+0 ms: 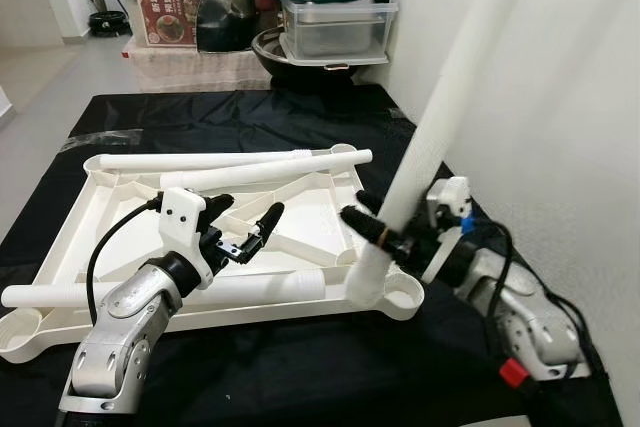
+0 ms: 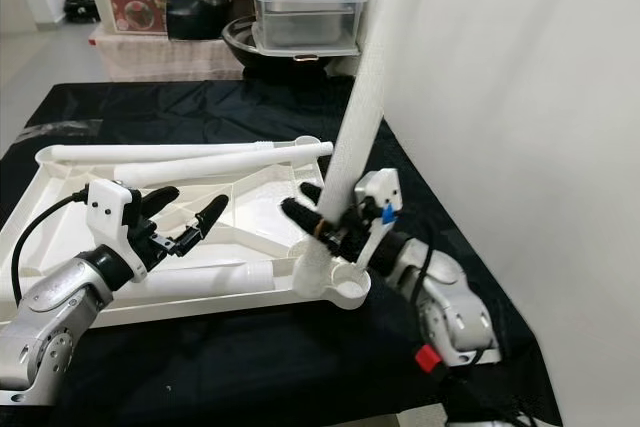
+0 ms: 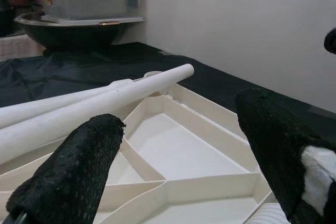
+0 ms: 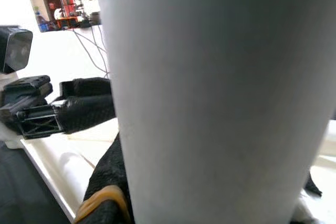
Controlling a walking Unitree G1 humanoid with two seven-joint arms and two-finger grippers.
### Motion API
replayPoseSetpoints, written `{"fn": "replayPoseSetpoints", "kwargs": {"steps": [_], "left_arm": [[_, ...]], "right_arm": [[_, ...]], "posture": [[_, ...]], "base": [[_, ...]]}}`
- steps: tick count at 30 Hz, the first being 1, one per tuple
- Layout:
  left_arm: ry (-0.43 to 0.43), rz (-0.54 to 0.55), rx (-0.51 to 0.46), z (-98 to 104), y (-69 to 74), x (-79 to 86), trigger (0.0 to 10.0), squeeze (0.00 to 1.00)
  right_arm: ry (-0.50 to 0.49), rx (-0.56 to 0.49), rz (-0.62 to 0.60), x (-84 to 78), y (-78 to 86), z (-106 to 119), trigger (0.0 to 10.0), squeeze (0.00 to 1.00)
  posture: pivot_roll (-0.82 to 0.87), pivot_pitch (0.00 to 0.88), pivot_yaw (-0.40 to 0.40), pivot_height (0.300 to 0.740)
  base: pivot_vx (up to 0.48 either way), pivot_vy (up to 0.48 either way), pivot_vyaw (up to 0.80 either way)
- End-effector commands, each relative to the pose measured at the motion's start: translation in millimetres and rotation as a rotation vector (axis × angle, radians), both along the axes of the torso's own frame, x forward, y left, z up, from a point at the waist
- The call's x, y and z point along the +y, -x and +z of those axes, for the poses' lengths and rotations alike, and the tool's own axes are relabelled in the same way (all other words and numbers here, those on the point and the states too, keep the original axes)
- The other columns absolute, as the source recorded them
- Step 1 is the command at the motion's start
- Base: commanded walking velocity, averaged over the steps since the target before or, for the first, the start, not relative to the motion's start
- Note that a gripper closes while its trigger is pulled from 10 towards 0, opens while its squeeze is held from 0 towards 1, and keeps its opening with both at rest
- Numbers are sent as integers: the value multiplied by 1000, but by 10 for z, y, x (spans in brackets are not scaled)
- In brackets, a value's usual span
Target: Building children table
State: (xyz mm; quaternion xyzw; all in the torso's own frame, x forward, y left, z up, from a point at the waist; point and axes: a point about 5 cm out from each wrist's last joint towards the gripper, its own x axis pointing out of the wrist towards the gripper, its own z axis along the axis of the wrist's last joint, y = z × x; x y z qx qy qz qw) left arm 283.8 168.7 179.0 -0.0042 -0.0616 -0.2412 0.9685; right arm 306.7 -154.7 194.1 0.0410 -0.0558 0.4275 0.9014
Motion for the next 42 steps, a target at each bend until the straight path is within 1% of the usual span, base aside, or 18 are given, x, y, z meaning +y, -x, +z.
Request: {"fn": "replayPoseSetpoints", "kwargs": {"steps": [1,2,3,4,5,8,11,13,14,16,18,19,22,26,31,35,42], "left_arm": [[1,-1,15,-22,-15,7,10000,0],[1,-1,15,-22,-15,7,10000,0],[1,-3,13,-20,-16,6,10000,0],[1,-3,13,-20,-16,6,10000,0],[1,-4,13,-21,-16,4,10000,0],[3,-6,14,-27,-14,-1,10000,0],[5,-7,15,-30,-11,-5,10000,0],[6,-8,15,-29,-4,-1,10000,0],[6,-8,15,-29,-4,-1,10000,0],[6,-8,20,-32,9,35,10000,0],[6,-8,20,-32,9,35,10000,0],[7,-8,22,-34,12,50,10000,0],[2,-13,24,-39,8,34,10000,0],[2,-26,22,-40,2,-17,10000,0],[3,-28,23,-41,0,-27,10000,0],[5,-31,27,-48,12,-32,10000,0],[2,-31,28,-42,18,-18,10000,0]], "right_arm": [[36,-85,-64,-176,-105,201,0,0],[36,-85,-64,-176,-105,201,0,0],[61,-127,-90,-261,-155,315,0,0],[61,-127,-90,-261,-155,315,0,0],[73,-155,-109,-322,-187,396,0,0],[77,-164,-114,-355,-193,428,0,0],[94,-152,-95,-344,-166,372,0,0],[106,-126,-63,-329,-122,290,0,0],[106,-126,-63,-329,-122,290,0,0],[131,-107,-34,-329,-71,177,0,0],[131,-107,-34,-329,-71,177,0,0],[156,-105,-27,-336,-68,127,0,0],[180,-89,4,-348,-60,61,0,0],[195,-84,35,-368,-53,40,0,0],[202,-75,46,-383,-47,13,0,0],[208,-46,107,-352,39,-78,0,0],[227,-20,161,-351,104,-149,0,0]], "posture": [[32,0,-63,740],[32,0,-63,740],[32,0,-64,740],[32,0,-64,740],[31,0,-64,740],[31,0,-64,740],[33,0,-66,740],[35,0,-66,740],[35,0,-66,740],[35,0,-63,740],[35,0,-63,740],[33,0,-59,740],[36,0,-60,740],[32,0,-59,740],[34,0,-58,740],[36,0,-59,740],[36,0,-55,740]], "base": [[0,0,0],[0,0,0],[0,0,0],[0,0,0],[0,0,0],[0,0,0],[0,0,0],[0,0,0],[0,0,0],[0,0,0],[0,0,0],[0,0,0],[0,0,0],[0,0,0],[0,0,0],[0,0,0],[0,0,0]]}}
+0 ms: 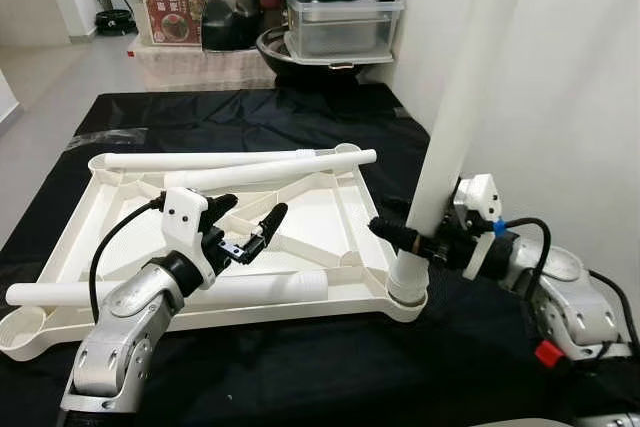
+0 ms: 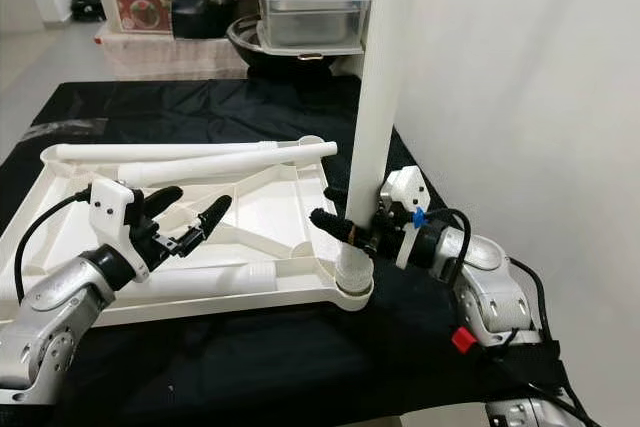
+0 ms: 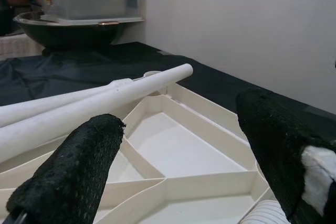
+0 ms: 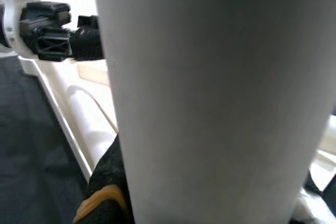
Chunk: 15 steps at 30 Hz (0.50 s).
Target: Building children table
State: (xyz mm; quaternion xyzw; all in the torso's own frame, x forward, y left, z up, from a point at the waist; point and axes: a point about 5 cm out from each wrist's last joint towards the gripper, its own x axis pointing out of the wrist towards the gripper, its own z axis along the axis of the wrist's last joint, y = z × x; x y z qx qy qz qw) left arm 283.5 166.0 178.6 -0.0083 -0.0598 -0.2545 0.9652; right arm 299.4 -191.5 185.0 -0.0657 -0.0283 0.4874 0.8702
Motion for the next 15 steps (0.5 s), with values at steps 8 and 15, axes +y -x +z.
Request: {"fn": "replayPoseSetpoints", "kwargs": {"steps": [8,15], "left_arm": [[1,-6,22,-24,16,5,10000,0],[9,3,26,-25,24,26,10000,0]], "right_arm": [[-5,63,67,47,44,-117,0,0],[-71,97,29,37,-12,-183,0,0]], "posture": [[43,0,-57,740],[49,0,-61,740]], "base": [[0,0,0],[0,0,0]]}}
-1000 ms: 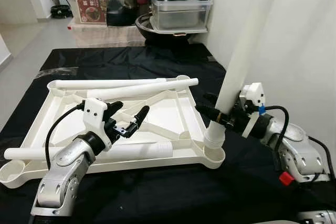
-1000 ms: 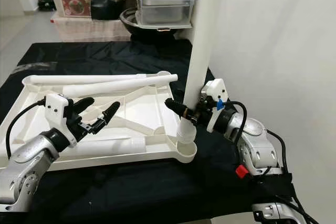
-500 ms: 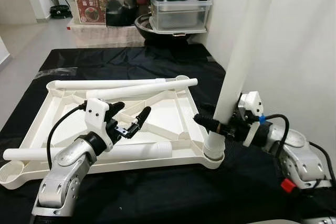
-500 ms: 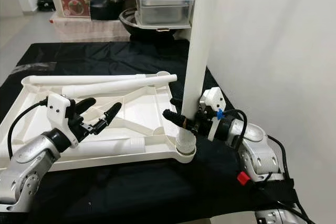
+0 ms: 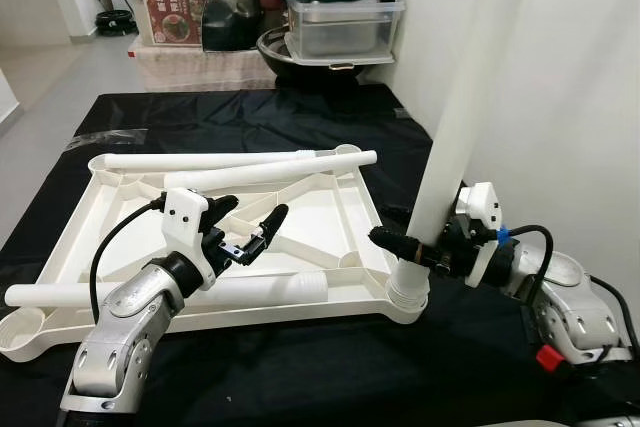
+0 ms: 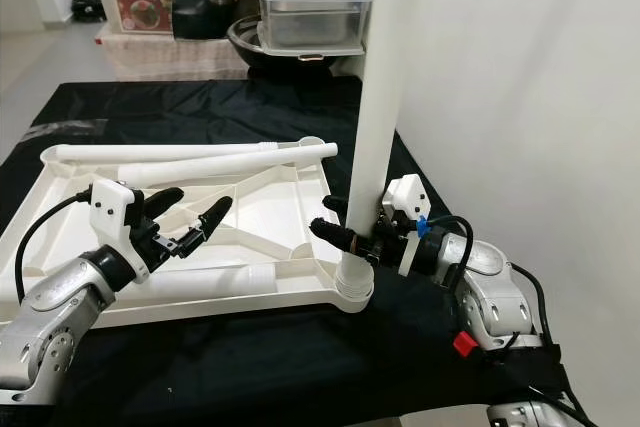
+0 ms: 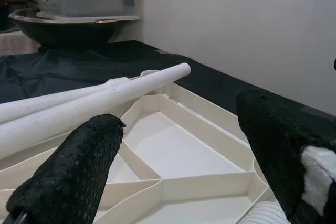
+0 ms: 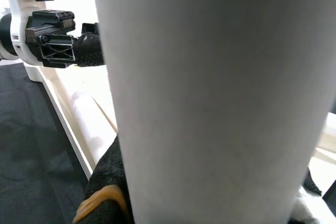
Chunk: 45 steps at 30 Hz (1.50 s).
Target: Building children table
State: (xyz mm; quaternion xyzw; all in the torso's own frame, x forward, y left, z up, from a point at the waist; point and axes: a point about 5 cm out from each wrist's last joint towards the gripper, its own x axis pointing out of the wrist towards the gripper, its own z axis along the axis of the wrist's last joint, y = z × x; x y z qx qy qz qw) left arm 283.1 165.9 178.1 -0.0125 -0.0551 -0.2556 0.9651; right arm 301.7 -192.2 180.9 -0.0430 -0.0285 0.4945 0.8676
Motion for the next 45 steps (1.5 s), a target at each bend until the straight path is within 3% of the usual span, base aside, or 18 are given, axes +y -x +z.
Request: {"fn": "replayPoseSetpoints", "kwargs": {"steps": [1,6,16,22,26,29,38,40,45], "left_arm": [[5,7,16,-21,22,26,10000,0],[10,7,21,-34,26,13,10000,0],[10,6,21,-36,17,5,10000,0],[14,12,17,-37,14,-2,10000,0],[14,14,17,-40,16,-4,10000,0],[16,17,18,-48,14,-14,10000,0],[19,20,18,-55,7,-18,10000,0],[19,20,18,-55,7,-18,10000,0],[17,31,14,-61,-1,-8,10000,0]], "right_arm": [[-59,74,-13,44,-6,-135,0,0],[-125,85,-86,36,-23,-155,0,0],[-125,85,-89,91,32,-202,0,0],[37,43,-151,223,31,-239,0,0],[58,56,-208,243,-13,-246,0,0],[49,148,-454,262,-174,-271,0,0],[-7,245,-670,223,-204,-382,0,0],[-7,245,-670,223,-204,-382,0,0],[34,240,-870,111,-191,-476,0,0]], "posture": [[47,0,-63,740],[40,0,-60,740],[34,0,-59,740],[27,0,-67,740],[25,0,-70,740],[22,0,-74,740],[21,0,-77,740],[21,0,-77,740],[16,0,-80,740]], "base": [[0,0,0],[0,0,0],[0,0,0],[0,0,0],[0,0,0],[0,0,0],[0,0,0],[0,0,0],[0,0,0]]}}
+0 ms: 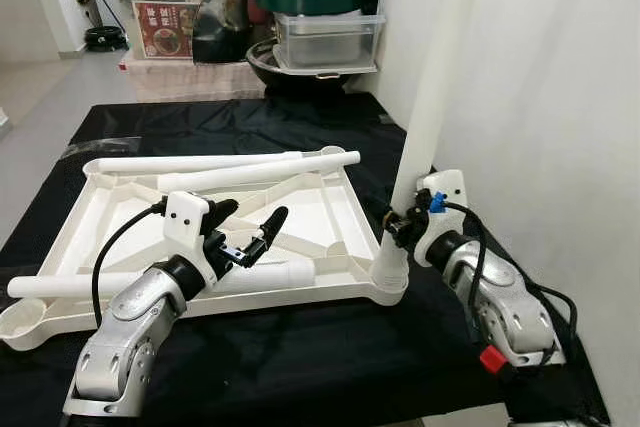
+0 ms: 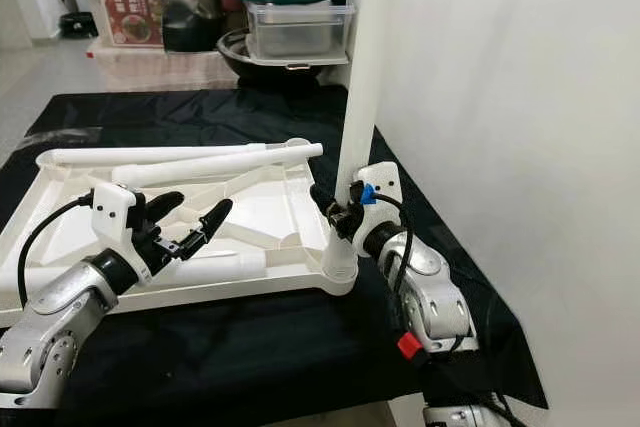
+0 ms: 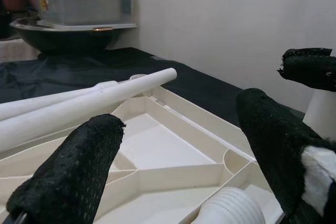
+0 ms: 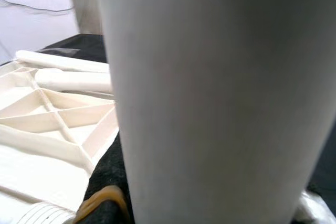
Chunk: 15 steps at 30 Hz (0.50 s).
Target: Building children table
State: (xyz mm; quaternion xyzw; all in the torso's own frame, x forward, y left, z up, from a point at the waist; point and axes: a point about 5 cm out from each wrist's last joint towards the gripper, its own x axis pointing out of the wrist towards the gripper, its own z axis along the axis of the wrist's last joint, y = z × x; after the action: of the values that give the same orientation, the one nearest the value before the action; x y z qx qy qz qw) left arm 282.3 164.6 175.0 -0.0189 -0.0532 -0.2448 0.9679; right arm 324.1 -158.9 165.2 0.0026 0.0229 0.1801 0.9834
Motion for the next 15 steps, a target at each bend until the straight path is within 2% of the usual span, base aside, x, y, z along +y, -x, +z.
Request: {"fn": "replayPoseSetpoints", "kwargs": {"steps": [1,2,4,6,15], "left_arm": [[4,10,6,-30,-9,5,10000,0],[4,15,4,-29,-15,12,10000,0],[4,15,4,-29,-15,12,10000,0],[4,27,0,-25,-24,23,10000,0],[3,59,-7,-26,-45,50,10000,0]], "right_arm": [[52,151,-188,-221,32,-318,0,0],[60,150,-249,-248,30,-327,0,0],[60,150,-249,-248,30,-327,0,0],[83,138,-359,-294,34,-332,0,0],[96,123,-551,-386,3,-352,0,0]], "posture": [[16,0,-80,740],[18,0,-81,740],[18,0,-81,740],[19,0,-83,740],[25,0,-91,740]], "base": [[0,0,0],[0,0,0],[0,0,0],[0,0,0],[0,0,0]]}}
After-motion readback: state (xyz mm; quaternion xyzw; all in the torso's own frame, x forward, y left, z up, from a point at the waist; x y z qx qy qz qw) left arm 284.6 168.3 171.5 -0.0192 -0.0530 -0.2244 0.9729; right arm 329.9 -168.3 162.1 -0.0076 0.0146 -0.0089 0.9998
